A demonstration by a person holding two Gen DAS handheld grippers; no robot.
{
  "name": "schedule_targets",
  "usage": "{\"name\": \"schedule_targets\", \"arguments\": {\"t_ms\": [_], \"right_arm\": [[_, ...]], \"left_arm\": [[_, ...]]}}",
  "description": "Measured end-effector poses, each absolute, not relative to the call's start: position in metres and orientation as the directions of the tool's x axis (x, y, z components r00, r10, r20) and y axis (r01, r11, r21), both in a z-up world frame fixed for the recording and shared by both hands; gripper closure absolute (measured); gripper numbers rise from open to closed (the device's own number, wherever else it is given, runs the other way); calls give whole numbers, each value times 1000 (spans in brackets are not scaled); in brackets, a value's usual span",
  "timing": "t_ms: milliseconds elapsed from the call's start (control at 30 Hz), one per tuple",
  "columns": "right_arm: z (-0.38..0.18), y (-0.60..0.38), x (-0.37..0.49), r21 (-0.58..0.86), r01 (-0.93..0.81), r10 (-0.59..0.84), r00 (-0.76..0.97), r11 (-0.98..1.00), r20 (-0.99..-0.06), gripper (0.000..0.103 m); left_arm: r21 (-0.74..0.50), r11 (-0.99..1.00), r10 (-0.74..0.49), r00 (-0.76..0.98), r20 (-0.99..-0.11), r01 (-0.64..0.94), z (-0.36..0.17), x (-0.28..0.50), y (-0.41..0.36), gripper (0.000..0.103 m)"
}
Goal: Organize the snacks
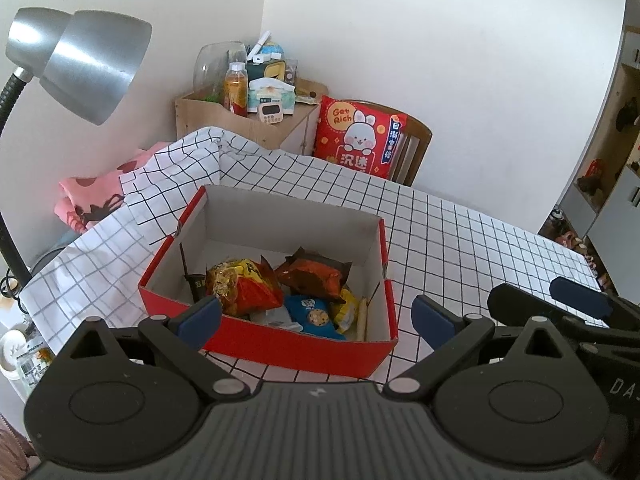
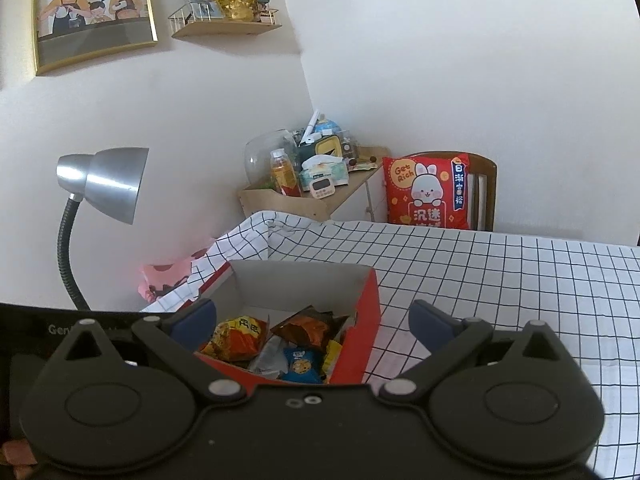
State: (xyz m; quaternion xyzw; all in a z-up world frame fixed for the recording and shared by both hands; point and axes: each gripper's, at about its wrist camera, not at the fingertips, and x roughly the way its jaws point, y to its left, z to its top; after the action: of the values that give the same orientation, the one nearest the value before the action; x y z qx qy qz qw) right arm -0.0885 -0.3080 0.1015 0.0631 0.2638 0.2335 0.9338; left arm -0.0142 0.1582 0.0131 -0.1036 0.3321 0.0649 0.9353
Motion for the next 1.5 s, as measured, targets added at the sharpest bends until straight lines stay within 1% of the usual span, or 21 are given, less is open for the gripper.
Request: {"name": "schedule_targets", "arguments": {"t_ms": [233,1500], "right_arm": [[99,-311,-88,242,-370,442,759,897,-477,0],[95,-314,-86,226,-339,408,760,913,-507,0]], "left_arm": [[-147,971,52,768,-638,-188,12,-14,157,1],[-133,972,67,767,-638,-195,10,-14,161,1]]}}
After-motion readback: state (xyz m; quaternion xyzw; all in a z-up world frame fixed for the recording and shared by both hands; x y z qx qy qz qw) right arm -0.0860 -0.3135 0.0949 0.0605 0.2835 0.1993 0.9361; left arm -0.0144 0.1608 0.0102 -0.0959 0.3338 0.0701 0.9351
